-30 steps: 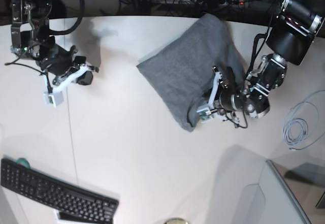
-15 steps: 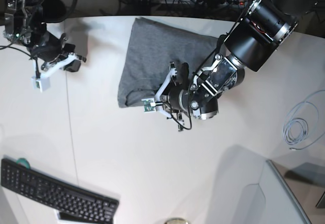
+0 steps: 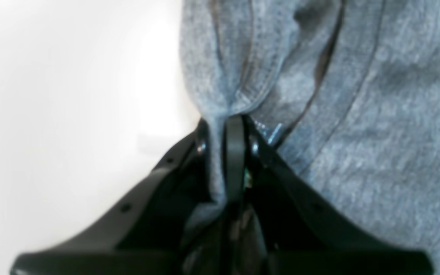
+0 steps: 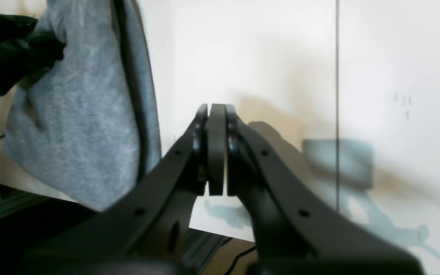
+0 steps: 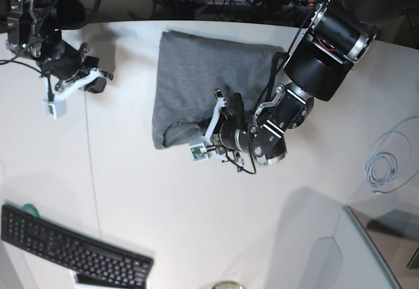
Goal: Layout the t-shirt on the table in an organized manner, then fold the t-shirt properly
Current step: 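Lower the shirt flat with the left gripper and release it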
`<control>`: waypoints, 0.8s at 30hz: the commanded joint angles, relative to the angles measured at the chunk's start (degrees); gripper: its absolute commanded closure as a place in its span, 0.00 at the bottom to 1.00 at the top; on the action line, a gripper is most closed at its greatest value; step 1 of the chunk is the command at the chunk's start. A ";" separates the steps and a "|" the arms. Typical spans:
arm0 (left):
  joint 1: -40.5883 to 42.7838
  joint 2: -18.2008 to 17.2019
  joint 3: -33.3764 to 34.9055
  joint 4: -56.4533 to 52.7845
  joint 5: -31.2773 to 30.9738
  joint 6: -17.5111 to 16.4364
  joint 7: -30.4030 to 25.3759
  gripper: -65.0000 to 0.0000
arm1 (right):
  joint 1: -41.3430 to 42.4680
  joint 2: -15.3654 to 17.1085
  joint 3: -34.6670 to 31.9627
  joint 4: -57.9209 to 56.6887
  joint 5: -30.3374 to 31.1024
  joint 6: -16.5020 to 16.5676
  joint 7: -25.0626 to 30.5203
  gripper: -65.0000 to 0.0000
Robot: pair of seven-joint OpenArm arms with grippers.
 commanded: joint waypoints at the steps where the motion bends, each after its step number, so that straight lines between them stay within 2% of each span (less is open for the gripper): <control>1: -0.32 -0.43 -1.12 -0.18 3.45 0.69 3.46 1.00 | 0.41 0.45 0.09 1.03 0.67 0.57 0.74 1.00; 15: 1.18 -0.16 -2.00 0.26 3.97 0.69 4.87 1.00 | 0.05 0.45 0.00 1.03 0.67 0.66 0.65 1.00; 24: 1.62 -0.34 -1.92 5.09 4.06 0.69 6.45 1.00 | 0.05 0.45 -0.08 1.03 0.67 0.66 0.65 1.00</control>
